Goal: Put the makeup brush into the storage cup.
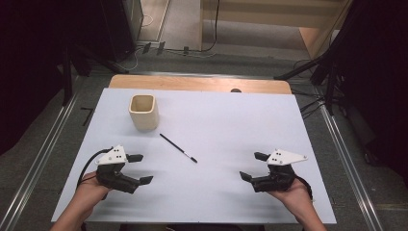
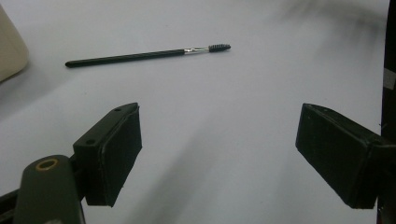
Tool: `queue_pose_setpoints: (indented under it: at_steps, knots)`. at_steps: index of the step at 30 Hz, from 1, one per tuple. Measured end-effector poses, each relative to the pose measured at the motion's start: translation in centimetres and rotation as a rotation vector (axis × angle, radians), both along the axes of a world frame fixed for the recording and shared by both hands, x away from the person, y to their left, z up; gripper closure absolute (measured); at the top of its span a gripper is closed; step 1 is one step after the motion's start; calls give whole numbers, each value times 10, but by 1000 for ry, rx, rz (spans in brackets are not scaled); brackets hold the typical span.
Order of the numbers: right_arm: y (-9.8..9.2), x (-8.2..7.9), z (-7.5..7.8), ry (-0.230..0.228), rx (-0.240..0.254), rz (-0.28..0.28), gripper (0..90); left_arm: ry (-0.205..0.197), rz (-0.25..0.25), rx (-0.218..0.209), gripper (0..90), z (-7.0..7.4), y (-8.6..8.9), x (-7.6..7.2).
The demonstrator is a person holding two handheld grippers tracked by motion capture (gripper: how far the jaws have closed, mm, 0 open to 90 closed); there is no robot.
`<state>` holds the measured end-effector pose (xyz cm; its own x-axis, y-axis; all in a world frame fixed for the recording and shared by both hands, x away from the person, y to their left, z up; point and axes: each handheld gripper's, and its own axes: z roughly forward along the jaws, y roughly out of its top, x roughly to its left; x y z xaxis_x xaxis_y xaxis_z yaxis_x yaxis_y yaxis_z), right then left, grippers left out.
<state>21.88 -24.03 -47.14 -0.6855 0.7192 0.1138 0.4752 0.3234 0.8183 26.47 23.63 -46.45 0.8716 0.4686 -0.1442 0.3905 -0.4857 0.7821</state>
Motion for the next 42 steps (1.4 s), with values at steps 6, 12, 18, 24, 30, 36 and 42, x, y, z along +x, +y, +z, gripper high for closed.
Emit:
queue_pose_setpoints:
  at_steps: [6, 12, 18, 24, 30, 36, 42]
  knots:
    - [1, 2, 0, -2, 2, -6, 136, 3, 5, 4, 147, 0, 2, -1]
    - [4, 4, 1, -6, 10, 0, 136, 1, 11, -1, 147, 0, 3, -3]
    - [8, 6, 1, -1, 12, 1, 136, 2, 15, -2, 148, 0, 5, -4]
    - [9, 10, 2, -8, 24, -12, 136, 1, 20, -13, 147, 0, 7, -6]
    - [12, 14, 3, -13, 25, -15, 136, 3, 21, -17, 147, -1, 8, -7]
    - [16, 17, 4, -20, 37, -15, 136, 4, 21, -11, 148, 0, 8, -8]
    - [21, 21, 5, -16, 49, -12, 136, 4, 21, -12, 147, -1, 8, -8]
